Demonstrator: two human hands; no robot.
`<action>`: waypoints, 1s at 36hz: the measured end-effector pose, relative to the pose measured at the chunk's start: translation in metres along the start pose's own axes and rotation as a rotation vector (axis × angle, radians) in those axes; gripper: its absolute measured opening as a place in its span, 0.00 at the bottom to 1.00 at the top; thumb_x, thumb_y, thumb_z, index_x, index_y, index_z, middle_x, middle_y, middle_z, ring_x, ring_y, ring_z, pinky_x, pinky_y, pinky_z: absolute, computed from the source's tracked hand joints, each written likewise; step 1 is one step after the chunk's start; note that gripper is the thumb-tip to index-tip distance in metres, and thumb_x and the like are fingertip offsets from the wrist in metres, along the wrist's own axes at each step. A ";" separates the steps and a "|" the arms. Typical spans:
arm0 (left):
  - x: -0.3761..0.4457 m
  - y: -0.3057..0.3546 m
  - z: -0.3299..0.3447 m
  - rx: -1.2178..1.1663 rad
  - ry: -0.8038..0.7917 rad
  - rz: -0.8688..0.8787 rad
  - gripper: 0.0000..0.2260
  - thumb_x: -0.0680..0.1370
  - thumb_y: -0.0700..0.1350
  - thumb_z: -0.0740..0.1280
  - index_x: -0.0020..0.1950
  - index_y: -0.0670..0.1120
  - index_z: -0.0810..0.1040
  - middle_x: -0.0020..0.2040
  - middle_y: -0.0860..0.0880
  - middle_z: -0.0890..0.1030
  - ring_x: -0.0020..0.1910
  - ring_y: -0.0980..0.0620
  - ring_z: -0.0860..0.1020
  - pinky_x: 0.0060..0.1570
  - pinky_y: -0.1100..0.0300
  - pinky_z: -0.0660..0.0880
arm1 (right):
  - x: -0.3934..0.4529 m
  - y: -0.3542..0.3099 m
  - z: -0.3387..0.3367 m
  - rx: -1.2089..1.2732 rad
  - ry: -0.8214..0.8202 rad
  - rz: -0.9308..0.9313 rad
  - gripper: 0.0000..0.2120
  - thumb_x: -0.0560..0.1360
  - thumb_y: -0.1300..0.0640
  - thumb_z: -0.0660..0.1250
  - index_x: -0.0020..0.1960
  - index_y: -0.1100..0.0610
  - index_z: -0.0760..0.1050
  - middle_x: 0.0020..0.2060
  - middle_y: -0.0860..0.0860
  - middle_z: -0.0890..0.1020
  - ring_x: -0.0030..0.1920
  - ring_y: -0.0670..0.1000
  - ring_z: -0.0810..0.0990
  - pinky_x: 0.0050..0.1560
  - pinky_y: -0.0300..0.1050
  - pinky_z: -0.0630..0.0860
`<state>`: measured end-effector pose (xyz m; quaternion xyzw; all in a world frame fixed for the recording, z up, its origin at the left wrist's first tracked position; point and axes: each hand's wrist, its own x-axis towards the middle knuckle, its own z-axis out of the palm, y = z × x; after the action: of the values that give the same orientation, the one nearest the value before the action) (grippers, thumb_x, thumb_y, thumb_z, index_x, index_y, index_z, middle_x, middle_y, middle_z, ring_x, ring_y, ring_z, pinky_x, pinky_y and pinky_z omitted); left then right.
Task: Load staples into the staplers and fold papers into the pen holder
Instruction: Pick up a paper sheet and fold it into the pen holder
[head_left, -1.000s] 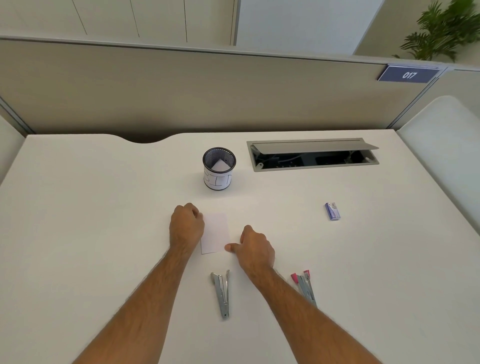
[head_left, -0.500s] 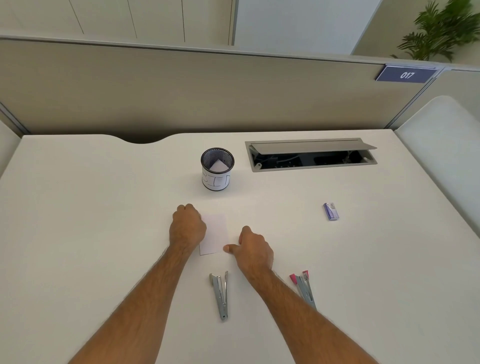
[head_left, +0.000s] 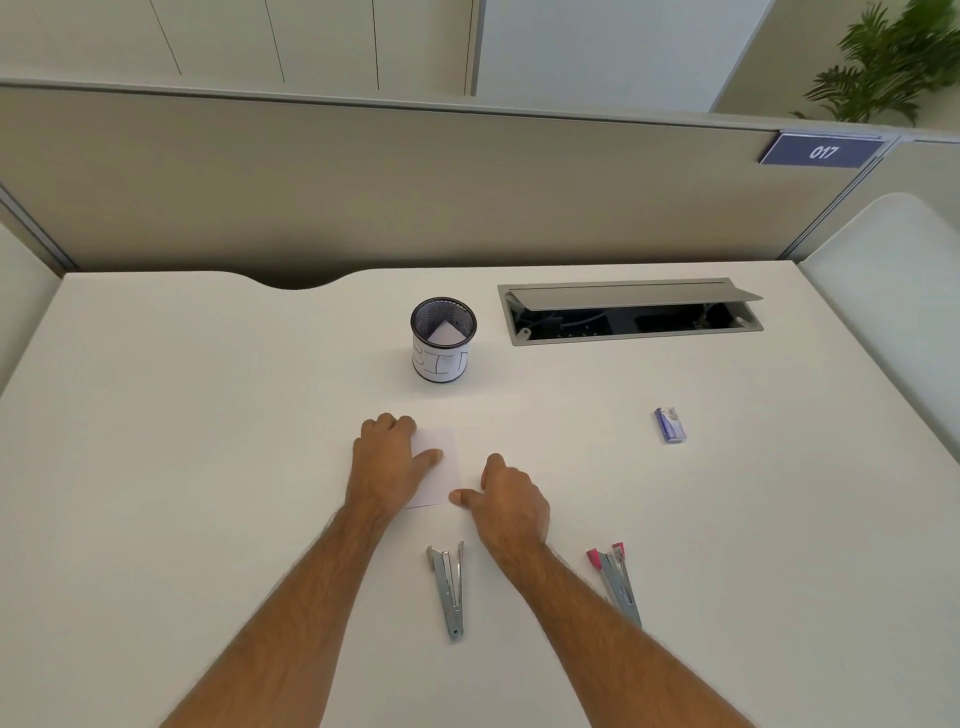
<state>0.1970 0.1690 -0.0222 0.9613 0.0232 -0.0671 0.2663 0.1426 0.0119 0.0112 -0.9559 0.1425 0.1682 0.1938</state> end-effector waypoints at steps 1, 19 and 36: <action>0.001 0.001 -0.002 0.036 -0.008 0.011 0.21 0.77 0.59 0.69 0.61 0.44 0.78 0.58 0.46 0.76 0.60 0.44 0.70 0.59 0.50 0.71 | 0.000 0.000 0.001 0.001 0.001 0.000 0.20 0.77 0.39 0.69 0.55 0.55 0.71 0.48 0.51 0.83 0.48 0.56 0.82 0.45 0.48 0.75; -0.028 -0.024 0.011 0.351 -0.039 0.281 0.32 0.74 0.70 0.54 0.64 0.50 0.81 0.76 0.43 0.71 0.71 0.38 0.72 0.60 0.39 0.71 | 0.005 0.005 0.009 0.050 0.041 -0.007 0.23 0.75 0.38 0.71 0.57 0.55 0.70 0.50 0.52 0.80 0.53 0.56 0.80 0.48 0.50 0.76; -0.060 -0.005 0.007 0.017 -0.051 0.167 0.41 0.69 0.75 0.56 0.79 0.59 0.62 0.81 0.53 0.57 0.76 0.50 0.58 0.71 0.49 0.56 | 0.007 0.001 0.003 0.848 -0.053 0.017 0.14 0.78 0.55 0.70 0.35 0.55 0.72 0.30 0.48 0.73 0.34 0.49 0.70 0.38 0.43 0.68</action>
<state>0.1367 0.1697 -0.0222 0.9601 -0.0644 -0.0694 0.2631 0.1475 0.0110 0.0059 -0.7857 0.2017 0.1209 0.5721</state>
